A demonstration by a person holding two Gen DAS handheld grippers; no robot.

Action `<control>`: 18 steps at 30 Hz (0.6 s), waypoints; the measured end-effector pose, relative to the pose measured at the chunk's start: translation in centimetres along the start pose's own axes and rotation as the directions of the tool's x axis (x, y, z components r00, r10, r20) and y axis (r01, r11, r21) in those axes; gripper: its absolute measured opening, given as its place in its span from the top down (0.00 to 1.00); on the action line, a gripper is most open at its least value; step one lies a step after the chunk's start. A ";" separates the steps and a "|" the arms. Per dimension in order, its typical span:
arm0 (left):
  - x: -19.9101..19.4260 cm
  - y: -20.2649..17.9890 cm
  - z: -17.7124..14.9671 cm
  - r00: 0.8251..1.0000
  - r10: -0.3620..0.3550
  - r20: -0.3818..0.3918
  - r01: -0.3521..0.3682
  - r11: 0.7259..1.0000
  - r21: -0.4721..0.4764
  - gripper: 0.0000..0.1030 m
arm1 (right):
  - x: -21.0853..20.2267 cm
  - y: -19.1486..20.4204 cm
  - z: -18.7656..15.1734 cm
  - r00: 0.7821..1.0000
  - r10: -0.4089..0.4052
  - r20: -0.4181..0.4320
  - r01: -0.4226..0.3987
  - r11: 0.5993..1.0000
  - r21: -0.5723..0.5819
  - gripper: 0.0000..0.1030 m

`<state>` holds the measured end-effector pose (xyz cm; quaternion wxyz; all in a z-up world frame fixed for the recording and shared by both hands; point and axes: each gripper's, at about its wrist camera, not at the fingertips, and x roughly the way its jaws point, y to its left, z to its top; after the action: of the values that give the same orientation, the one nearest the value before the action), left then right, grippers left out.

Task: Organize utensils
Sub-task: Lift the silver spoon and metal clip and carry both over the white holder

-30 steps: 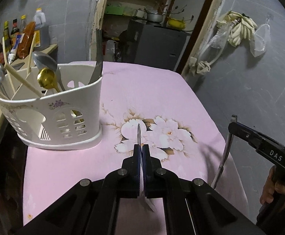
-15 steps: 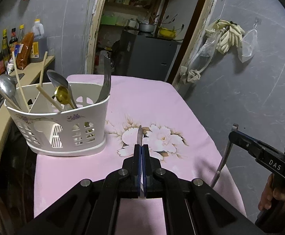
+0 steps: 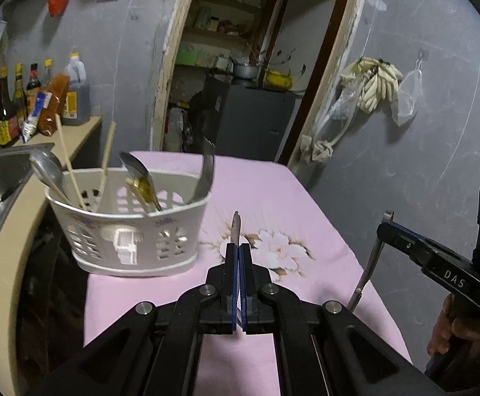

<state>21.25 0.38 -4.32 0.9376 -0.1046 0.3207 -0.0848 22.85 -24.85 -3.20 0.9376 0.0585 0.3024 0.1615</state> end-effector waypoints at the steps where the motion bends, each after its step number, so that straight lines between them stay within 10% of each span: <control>1: -0.4 0.1 0.2 1.000 0.003 0.010 -0.003 1.000 0.000 0.98 | -0.1 0.4 0.2 1.000 0.006 0.006 -0.006 1.000 -0.003 0.79; 18: -7.8 5.9 4.2 0.979 0.096 0.179 -0.081 0.993 -0.088 0.98 | -1.8 7.9 5.1 0.972 0.188 0.139 -0.174 0.979 -0.107 0.79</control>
<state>18.29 8.37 1.96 0.9608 -0.1354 0.2409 -0.0202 22.34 -18.05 3.53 0.9405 0.0534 0.2173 0.2557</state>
